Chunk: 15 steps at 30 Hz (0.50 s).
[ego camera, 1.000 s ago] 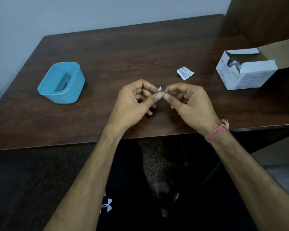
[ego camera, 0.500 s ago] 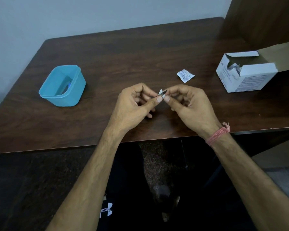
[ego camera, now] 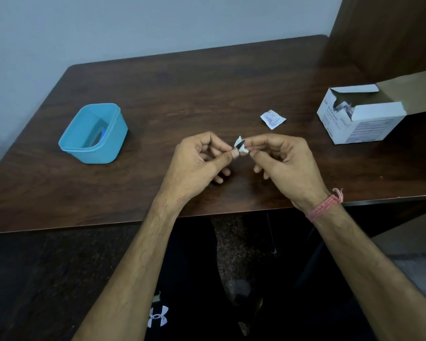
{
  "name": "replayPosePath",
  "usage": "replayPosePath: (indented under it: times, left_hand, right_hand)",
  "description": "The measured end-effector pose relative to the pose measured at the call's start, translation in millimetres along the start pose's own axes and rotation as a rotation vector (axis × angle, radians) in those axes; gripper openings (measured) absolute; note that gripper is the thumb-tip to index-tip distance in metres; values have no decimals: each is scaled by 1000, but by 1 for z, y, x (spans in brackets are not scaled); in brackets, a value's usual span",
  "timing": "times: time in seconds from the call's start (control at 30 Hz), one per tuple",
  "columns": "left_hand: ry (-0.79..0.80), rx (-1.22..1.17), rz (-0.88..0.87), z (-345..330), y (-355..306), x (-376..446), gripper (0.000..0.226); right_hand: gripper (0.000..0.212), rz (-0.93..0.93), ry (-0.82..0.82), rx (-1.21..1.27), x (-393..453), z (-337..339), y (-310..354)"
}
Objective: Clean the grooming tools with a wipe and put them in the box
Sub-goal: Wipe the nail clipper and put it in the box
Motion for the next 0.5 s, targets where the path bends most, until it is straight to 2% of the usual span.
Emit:
replayPosePath:
  times: [0.17,0.5]
  left_hand:
    - [52,-12,-17,-1,-1,-1,10]
    - [43,63,-52,-2,-5,-2,9]
  right_hand:
    - [7,-4,12,62,-3,-2,5]
    - [6,-30,-21,-47,-2,-4,0]
Point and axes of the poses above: each hand's wrist, its own x-axis towards the middle knuckle, its own z-axis out of the back of the hand, y = z × x, the point moved 7 cm from there along x, towards the middle knuckle, and after that the axes turned 3 degrees about x, right-handed, at the moved point
